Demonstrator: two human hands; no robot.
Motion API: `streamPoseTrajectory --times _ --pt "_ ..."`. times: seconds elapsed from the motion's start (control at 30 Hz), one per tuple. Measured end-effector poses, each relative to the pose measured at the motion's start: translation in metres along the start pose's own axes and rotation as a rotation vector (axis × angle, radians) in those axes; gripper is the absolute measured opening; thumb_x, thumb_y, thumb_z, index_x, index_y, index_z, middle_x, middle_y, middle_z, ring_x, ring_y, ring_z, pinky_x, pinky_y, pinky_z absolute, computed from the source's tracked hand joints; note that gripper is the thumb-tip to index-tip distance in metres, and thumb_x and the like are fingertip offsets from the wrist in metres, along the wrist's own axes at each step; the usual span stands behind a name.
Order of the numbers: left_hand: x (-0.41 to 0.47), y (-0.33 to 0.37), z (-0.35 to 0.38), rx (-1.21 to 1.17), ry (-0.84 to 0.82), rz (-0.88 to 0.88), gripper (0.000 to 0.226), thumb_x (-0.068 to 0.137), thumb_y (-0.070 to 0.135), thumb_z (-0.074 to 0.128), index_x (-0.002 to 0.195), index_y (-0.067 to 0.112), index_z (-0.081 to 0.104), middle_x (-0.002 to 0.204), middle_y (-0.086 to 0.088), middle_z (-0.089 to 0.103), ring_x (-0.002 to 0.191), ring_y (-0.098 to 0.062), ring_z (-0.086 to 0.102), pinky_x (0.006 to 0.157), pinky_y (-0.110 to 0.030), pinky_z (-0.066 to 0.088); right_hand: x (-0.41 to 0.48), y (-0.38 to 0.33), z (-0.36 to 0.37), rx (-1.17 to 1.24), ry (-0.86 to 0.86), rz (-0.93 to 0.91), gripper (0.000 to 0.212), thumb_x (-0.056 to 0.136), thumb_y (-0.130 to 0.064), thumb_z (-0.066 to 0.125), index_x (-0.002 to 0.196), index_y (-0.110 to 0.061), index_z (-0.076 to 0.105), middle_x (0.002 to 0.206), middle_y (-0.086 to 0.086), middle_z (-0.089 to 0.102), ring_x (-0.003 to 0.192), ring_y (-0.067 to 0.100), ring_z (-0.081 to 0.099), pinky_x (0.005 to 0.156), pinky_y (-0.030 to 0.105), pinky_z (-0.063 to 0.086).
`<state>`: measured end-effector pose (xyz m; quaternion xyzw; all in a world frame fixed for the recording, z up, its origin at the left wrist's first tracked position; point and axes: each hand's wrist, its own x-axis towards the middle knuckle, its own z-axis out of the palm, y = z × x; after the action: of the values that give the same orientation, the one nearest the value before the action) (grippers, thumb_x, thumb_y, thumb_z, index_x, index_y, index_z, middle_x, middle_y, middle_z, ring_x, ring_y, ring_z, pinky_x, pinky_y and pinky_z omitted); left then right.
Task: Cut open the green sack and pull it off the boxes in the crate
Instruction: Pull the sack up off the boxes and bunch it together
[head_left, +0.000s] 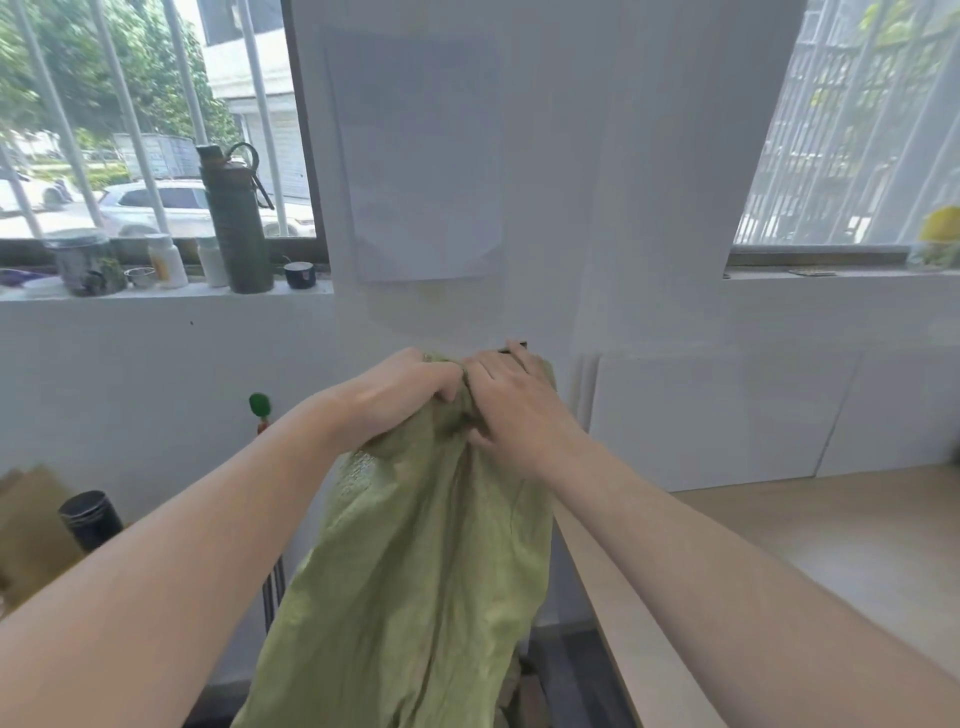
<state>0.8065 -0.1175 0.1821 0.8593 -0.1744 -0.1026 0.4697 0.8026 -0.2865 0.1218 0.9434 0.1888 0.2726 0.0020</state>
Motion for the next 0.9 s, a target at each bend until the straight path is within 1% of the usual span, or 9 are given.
streamPoseTrajectory --times 0.13,0.2,0.27,0.33,0.47,0.57,0.63,0.73,0.9 --pt "-0.009 -0.003 -0.007 0.249 -0.077 0.095 0.024 0.074 0.034 0.082 0.068 0.023 0.061 0.069 0.011 0.063 0.067 -0.012 0.060 0.062 -0.025 0.050 0.006 0.002 -0.004 -0.039 -0.019 -0.012 0.033 0.077 -0.006 0.070 0.109 -0.008 0.061 0.101 0.011 0.066 0.100 0.035 0.062 0.104 0.040 0.035" --pt "-0.013 -0.008 -0.012 0.545 -0.005 0.118 0.061 0.058 0.049 0.093 0.101 0.024 0.058 0.100 0.005 0.060 0.087 -0.018 0.062 0.073 -0.033 0.053 0.006 -0.002 -0.013 -0.044 -0.051 -0.019 0.022 0.082 -0.005 0.061 0.103 -0.012 0.059 0.101 0.008 0.066 0.097 0.033 0.060 0.083 0.034 0.031" --pt "-0.017 -0.010 -0.015 0.712 0.051 0.150 0.105 0.050 0.056 0.096 0.132 0.028 0.036 0.118 0.000 0.042 0.096 -0.025 0.058 0.085 -0.040 0.053 0.004 -0.006 -0.019 -0.046 -0.084 -0.013 0.020 0.087 -0.007 0.056 0.106 -0.014 0.058 0.107 0.008 0.066 0.102 0.032 0.060 0.080 0.036 0.033" --pt "-0.021 -0.012 -0.014 0.851 0.094 0.252 0.115 0.049 0.060 0.095 0.138 0.034 0.026 0.119 0.000 0.036 0.088 -0.029 0.060 0.084 -0.044 0.056 0.003 -0.011 -0.024 -0.035 -0.141 0.012 0.025 0.090 -0.011 0.052 0.113 -0.016 0.059 0.116 0.008 0.067 0.109 0.033 0.059 0.085 0.040 0.040" --pt "-0.026 -0.020 -0.005 1.187 0.284 0.428 0.101 0.053 0.059 0.090 0.134 0.028 0.038 0.117 -0.003 0.042 0.091 -0.030 0.056 0.078 -0.041 0.051 0.007 -0.015 -0.038 -0.036 -0.260 0.089 0.029 0.092 -0.012 0.048 0.116 -0.015 0.064 0.119 0.015 0.069 0.112 0.038 0.063 0.078 0.037 0.040" --pt "-0.025 -0.027 0.009 1.330 0.401 0.572 0.066 0.057 0.031 0.086 0.115 0.013 0.061 0.109 -0.011 0.057 0.100 -0.035 0.057 0.092 -0.044 0.046 0.008 -0.018 -0.045 -0.016 -0.300 0.124 0.026 0.091 -0.011 0.048 0.112 -0.012 0.063 0.119 0.016 0.069 0.113 0.037 0.064 0.078 0.036 0.041" --pt "-0.022 -0.031 0.016 1.280 0.462 0.609 0.041 0.058 0.013 0.079 0.096 0.011 0.065 0.095 -0.010 0.061 0.084 -0.034 0.061 0.079 -0.043 0.050 0.008 -0.021 -0.050 0.025 -0.318 0.147 0.025 0.089 -0.011 0.049 0.109 -0.012 0.064 0.118 0.016 0.069 0.112 0.037 0.064 0.077 0.035 0.042" --pt "-0.021 -0.032 0.022 1.144 0.444 0.546 0.025 0.063 0.001 0.070 0.084 0.011 0.062 0.084 -0.009 0.061 0.068 -0.035 0.064 0.054 -0.035 0.042 0.004 -0.022 -0.055 0.086 -0.324 0.146 0.024 0.086 -0.013 0.050 0.105 -0.014 0.064 0.117 0.015 0.069 0.109 0.036 0.064 0.079 0.036 0.045" --pt "-0.014 -0.020 0.023 1.017 0.376 0.316 0.019 0.087 0.015 0.054 0.103 0.015 0.065 0.110 -0.007 0.067 0.103 -0.037 0.068 0.072 -0.035 0.043 -0.014 -0.020 -0.044 0.059 -0.075 0.014 0.037 0.082 -0.042 0.047 0.109 -0.018 0.057 0.099 0.012 0.070 0.094 0.037 0.065 0.078 0.043 0.046"
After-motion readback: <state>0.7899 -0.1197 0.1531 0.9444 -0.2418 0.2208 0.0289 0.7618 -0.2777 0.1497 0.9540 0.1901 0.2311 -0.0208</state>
